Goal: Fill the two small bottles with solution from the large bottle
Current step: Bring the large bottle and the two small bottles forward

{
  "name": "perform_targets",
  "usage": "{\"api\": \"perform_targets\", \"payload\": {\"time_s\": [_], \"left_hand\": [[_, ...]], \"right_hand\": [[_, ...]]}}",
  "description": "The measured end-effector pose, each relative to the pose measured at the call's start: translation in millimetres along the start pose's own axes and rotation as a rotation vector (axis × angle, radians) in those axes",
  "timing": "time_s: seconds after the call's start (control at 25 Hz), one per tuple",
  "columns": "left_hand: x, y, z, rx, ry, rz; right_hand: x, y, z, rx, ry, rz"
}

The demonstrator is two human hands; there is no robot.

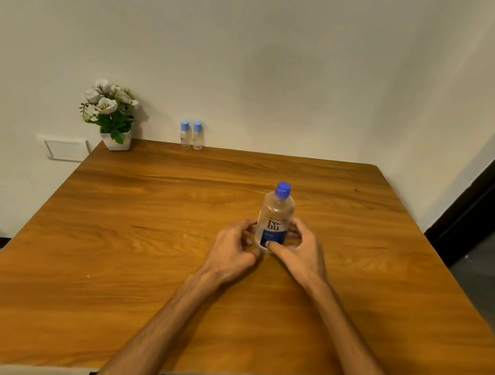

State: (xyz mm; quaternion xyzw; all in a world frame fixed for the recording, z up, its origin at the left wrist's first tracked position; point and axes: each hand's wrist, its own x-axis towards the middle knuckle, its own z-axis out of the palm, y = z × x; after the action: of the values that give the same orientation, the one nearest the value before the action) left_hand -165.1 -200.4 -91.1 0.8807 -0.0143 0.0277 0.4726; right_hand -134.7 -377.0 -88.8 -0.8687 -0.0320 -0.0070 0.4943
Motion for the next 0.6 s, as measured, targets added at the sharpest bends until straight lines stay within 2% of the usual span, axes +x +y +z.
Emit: {"api": "perform_targets", "payload": {"time_s": [0.12,0.2,0.28,0.32,0.48,0.6], "left_hand": [[-7.5,1.8,-0.3,0.047,0.019,0.035],[-8.3,-1.4,-5.0,0.063,0.055,0.040],[-4.8,-8.3,-16.8,0.069,0.139,0.027],[-1.9,-13.2,-24.2,0.068,0.188,0.020],[13.3,-38.4,-58.3,0.114,0.333,-0.042],[33.6,-61.5,-87.0,0.164,0.368,-0.084]], "right_hand": [[-14.0,6.5,0.4,-0.024,0.054,0.016],[-32.3,7.5,6.2,-0.023,0.240,0.012],[-54.8,5.8,19.4,0.018,0.378,-0.074],[-64.3,0.7,27.2,0.029,0.370,-0.124],[-57.4,-35.7,67.0,0.049,0.163,-0.251],[-24.8,-72.1,103.2,0.038,0.006,-0.231]]}}
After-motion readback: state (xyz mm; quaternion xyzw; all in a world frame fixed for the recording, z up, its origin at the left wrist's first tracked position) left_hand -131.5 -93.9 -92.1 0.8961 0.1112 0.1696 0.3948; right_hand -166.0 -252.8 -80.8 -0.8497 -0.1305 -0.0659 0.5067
